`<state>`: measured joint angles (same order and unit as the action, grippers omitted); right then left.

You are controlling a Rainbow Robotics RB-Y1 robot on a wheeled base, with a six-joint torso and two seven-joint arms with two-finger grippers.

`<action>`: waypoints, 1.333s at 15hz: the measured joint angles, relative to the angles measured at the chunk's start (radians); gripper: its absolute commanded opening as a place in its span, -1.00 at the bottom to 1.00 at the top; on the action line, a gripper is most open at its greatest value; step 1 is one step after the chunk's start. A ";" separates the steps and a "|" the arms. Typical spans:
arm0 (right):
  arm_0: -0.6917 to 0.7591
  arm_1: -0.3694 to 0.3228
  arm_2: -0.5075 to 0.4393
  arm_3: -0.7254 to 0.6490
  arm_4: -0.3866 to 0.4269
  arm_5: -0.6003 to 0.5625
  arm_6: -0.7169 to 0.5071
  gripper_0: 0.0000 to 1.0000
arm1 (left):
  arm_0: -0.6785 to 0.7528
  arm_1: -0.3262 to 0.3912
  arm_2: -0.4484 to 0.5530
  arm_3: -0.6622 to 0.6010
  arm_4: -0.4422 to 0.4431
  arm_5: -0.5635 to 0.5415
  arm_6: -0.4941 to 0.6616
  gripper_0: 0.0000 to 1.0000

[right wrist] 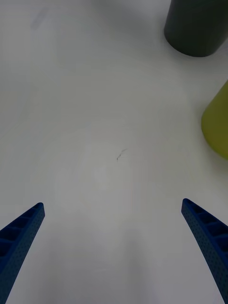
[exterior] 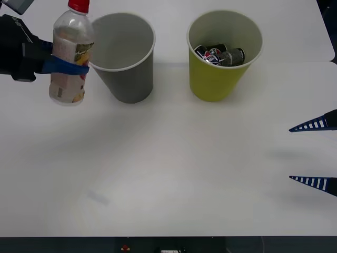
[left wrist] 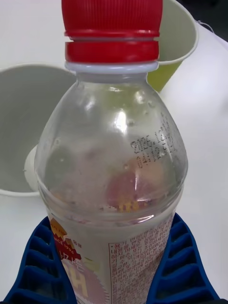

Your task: Put the can into the green bin and the plastic bottle into the gray bin

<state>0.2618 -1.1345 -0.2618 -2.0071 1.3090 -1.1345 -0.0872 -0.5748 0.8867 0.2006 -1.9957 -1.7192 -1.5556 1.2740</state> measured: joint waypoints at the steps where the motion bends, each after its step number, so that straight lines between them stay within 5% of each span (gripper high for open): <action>1: 0.000 0.000 0.000 0.000 0.000 0.000 0.000 1.00 | -0.064 0.022 -0.048 0.052 -0.006 0.001 0.001 -1.00; 11: 0.000 0.000 0.000 0.000 0.000 0.000 0.000 1.00 | -0.514 -0.009 -0.400 0.527 -0.097 0.061 -0.001 -1.00; 15: 0.000 0.000 0.000 0.000 0.000 0.000 0.000 1.00 | -0.572 -0.090 -0.427 0.613 -0.209 0.075 -0.004 -1.00; 20: 0.000 0.000 0.000 0.000 0.000 0.000 0.000 1.00 | -0.576 -0.101 -0.479 0.623 -0.255 0.130 -0.004 -1.00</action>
<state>0.2618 -1.1345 -0.2618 -2.0071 1.3090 -1.1345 -0.0872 -1.1510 0.7855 -0.2788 -1.3729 -1.9745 -1.4257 1.2697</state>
